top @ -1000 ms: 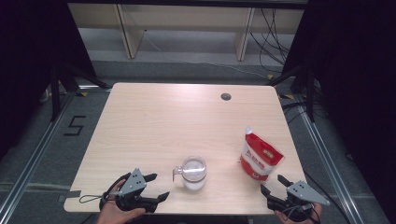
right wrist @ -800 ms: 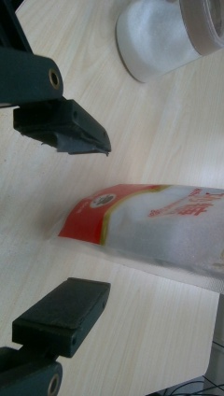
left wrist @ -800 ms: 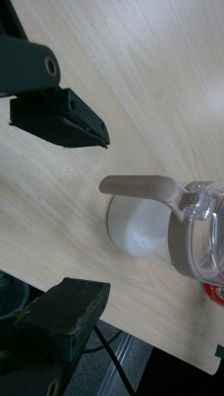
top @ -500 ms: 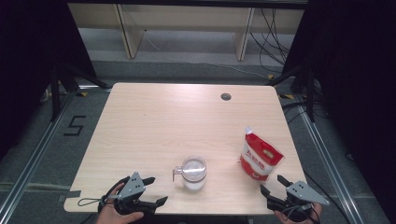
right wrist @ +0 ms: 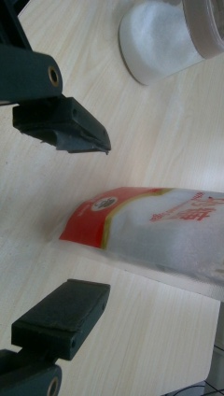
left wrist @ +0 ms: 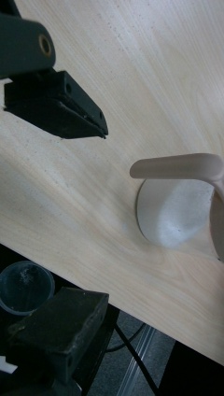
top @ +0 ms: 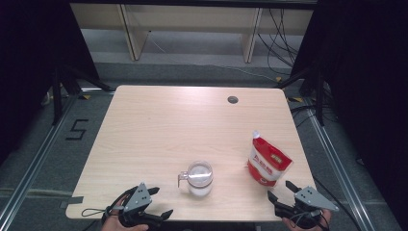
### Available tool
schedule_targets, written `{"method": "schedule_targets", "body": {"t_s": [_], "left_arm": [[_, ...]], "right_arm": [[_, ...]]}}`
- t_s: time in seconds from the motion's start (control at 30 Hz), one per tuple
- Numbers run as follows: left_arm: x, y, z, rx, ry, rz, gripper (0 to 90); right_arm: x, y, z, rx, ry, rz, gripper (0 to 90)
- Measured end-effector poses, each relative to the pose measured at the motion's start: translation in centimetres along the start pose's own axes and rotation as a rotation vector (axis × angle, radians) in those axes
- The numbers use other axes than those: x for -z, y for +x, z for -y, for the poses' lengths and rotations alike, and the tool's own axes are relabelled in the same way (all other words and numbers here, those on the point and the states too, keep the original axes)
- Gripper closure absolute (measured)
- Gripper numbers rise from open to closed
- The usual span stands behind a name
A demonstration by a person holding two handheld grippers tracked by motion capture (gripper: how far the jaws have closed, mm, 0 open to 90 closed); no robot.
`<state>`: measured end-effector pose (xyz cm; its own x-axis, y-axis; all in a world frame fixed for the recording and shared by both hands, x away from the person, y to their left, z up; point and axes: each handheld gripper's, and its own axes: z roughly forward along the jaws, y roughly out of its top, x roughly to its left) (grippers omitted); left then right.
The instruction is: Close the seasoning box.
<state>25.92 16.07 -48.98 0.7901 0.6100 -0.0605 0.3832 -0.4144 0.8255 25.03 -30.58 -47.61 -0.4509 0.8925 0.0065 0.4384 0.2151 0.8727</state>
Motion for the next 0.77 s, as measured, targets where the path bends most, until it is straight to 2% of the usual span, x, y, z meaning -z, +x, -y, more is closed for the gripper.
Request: {"method": "schedule_targets", "body": {"t_s": [0.07, 0.1, 0.17, 0.23, 0.27, 0.3, 0.37, 0.4, 0.6, 0.77], "left_arm": [[0.05, 0.00, 0.17, 0.011, 0.012, -0.004, 16.3], [-0.04, 0.00, 0.31, 0.017, 0.004, -0.004, 16.3], [0.03, 0.20, 0.42, -0.005, 0.019, -0.016, 16.3], [0.01, 0.06, 0.44, 0.016, 0.008, -0.012, 16.3], [0.05, 0.06, 0.41, 0.016, 0.011, -0.009, 16.3], [0.05, 0.06, 0.41, 0.017, 0.010, -0.009, 16.3], [0.03, 0.01, 0.40, 0.030, 0.006, -0.009, 16.3], [0.15, 0.25, 0.38, 0.004, 0.030, -0.020, 16.3], [0.06, 0.18, 0.42, 0.021, 0.007, -0.014, 16.3], [0.05, 0.23, 0.41, 0.012, 0.019, -0.021, 16.3]], "right_arm": [[-0.07, 0.09, 0.03, -0.007, -0.009, 0.006, 26.0], [-0.08, 0.00, 0.01, 0.014, -0.015, 0.011, 25.8], [-0.09, -0.04, 0.02, 0.021, -0.010, 0.015, 25.4], [-0.14, -0.08, 0.05, 0.024, -0.010, 0.013, 24.8], [-0.12, 0.08, 0.06, 0.001, 0.006, 0.003, 24.8], [-0.13, -0.06, 0.04, 0.024, 0.001, 0.008, 24.7], [-0.17, -0.07, 0.02, 0.029, -0.004, 0.006, 24.6], [-0.18, -0.07, 0.04, 0.031, 0.002, 0.005, 24.5], [-0.23, -0.06, 0.06, 0.032, -0.001, 0.007, 24.3], [-0.27, -0.09, 0.07, 0.032, -0.008, 0.010, 24.3]]}}
